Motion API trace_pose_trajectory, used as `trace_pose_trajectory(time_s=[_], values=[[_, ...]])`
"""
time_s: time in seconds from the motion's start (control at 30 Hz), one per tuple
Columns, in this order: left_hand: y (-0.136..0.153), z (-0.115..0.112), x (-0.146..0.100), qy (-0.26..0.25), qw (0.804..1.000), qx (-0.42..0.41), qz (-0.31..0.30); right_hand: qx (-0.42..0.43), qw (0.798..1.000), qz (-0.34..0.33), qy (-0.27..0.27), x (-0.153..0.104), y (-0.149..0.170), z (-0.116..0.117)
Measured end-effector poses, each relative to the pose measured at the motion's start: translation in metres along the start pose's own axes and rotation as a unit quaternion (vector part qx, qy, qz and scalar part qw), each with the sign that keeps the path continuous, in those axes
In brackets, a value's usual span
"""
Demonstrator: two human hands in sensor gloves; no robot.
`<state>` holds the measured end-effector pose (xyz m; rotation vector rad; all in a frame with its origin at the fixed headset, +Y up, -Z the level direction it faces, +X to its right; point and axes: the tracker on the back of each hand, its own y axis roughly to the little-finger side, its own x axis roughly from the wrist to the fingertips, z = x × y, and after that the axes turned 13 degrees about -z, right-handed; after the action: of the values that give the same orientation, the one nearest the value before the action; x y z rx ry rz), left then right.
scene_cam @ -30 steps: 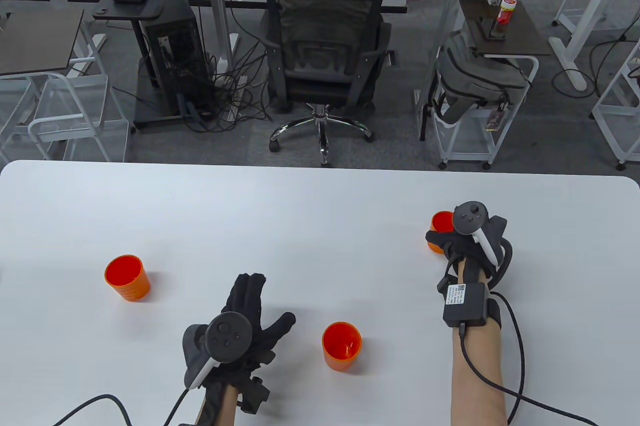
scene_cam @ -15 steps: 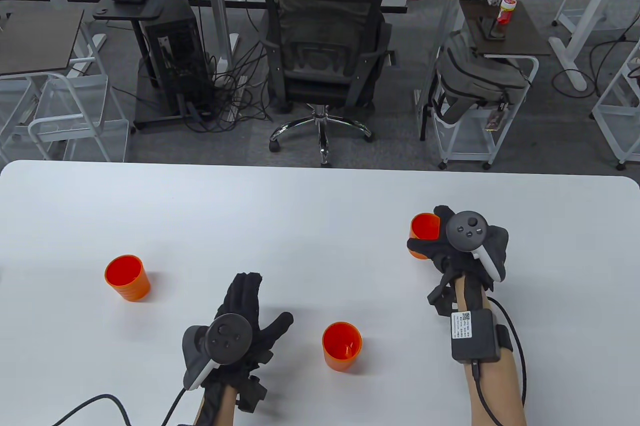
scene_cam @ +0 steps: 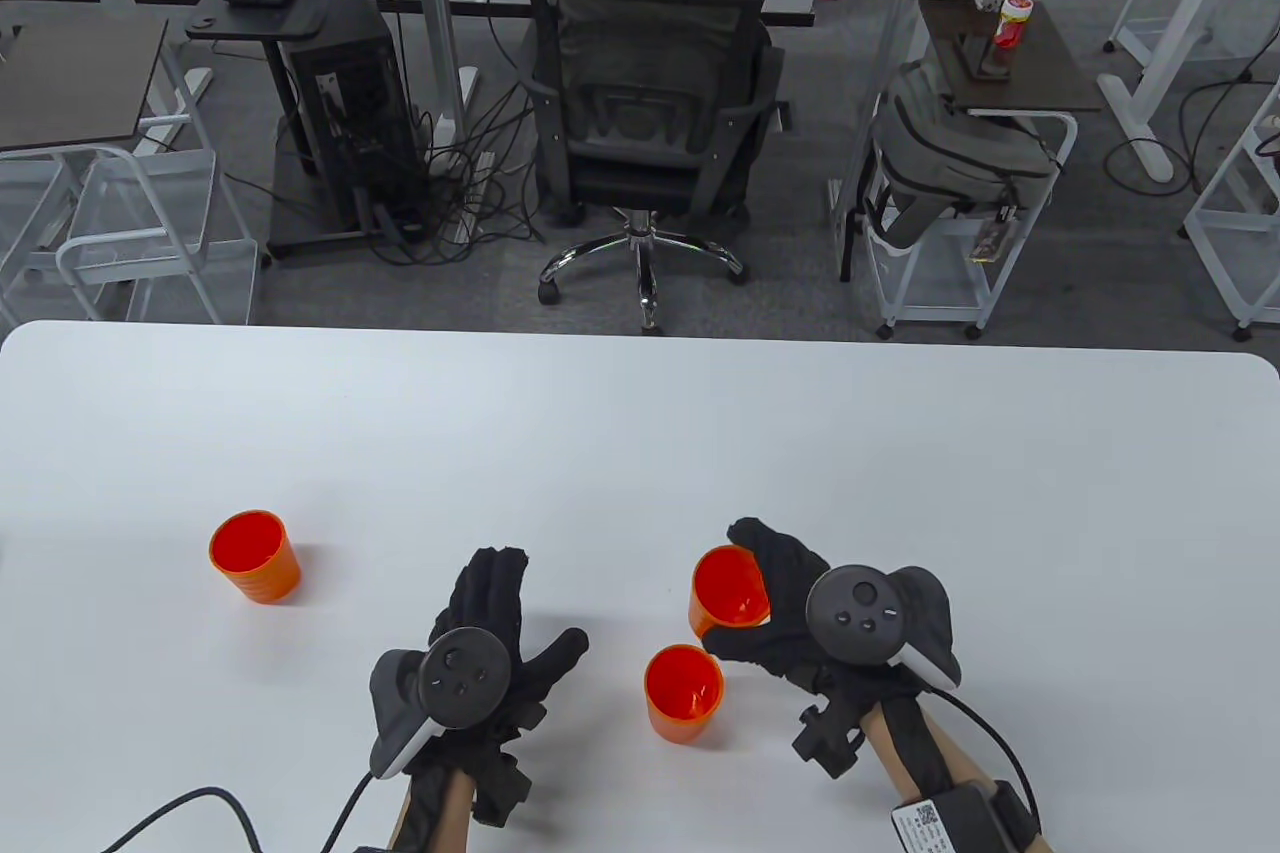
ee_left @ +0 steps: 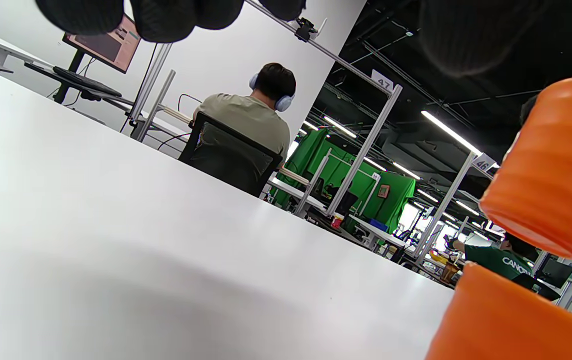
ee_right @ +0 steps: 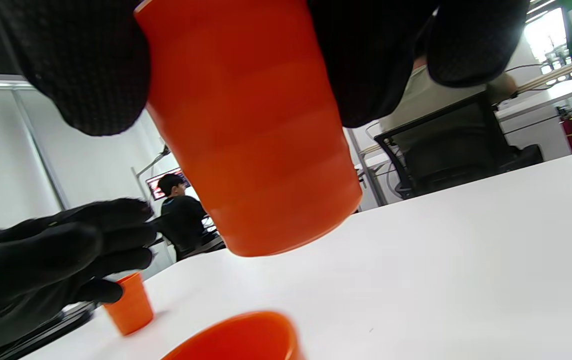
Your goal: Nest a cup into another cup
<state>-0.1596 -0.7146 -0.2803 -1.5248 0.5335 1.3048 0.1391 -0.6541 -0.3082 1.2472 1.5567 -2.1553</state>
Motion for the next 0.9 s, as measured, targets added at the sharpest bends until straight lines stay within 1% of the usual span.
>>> trace_pose_trajectory(time_s=[0.27,0.5,0.73,0.9], values=[[-0.001,0.000,0.000,-0.001,1.000,0.001,-0.002,-0.005,0.999,-0.030,-0.036,-0.008,-0.018,0.023],[0.000,0.000,-0.001,0.002,1.000,0.001,0.001,-0.017,0.998,-0.026,-0.062,-0.007,-0.017,0.038],[0.001,0.000,-0.001,0.004,1.000,0.003,0.006,-0.010,0.997,-0.009,-0.081,-0.011,-0.010,0.056],[0.001,0.001,-0.001,0.003,1.000,0.004,0.006,-0.008,0.996,-0.006,-0.086,-0.012,-0.009,0.058]])
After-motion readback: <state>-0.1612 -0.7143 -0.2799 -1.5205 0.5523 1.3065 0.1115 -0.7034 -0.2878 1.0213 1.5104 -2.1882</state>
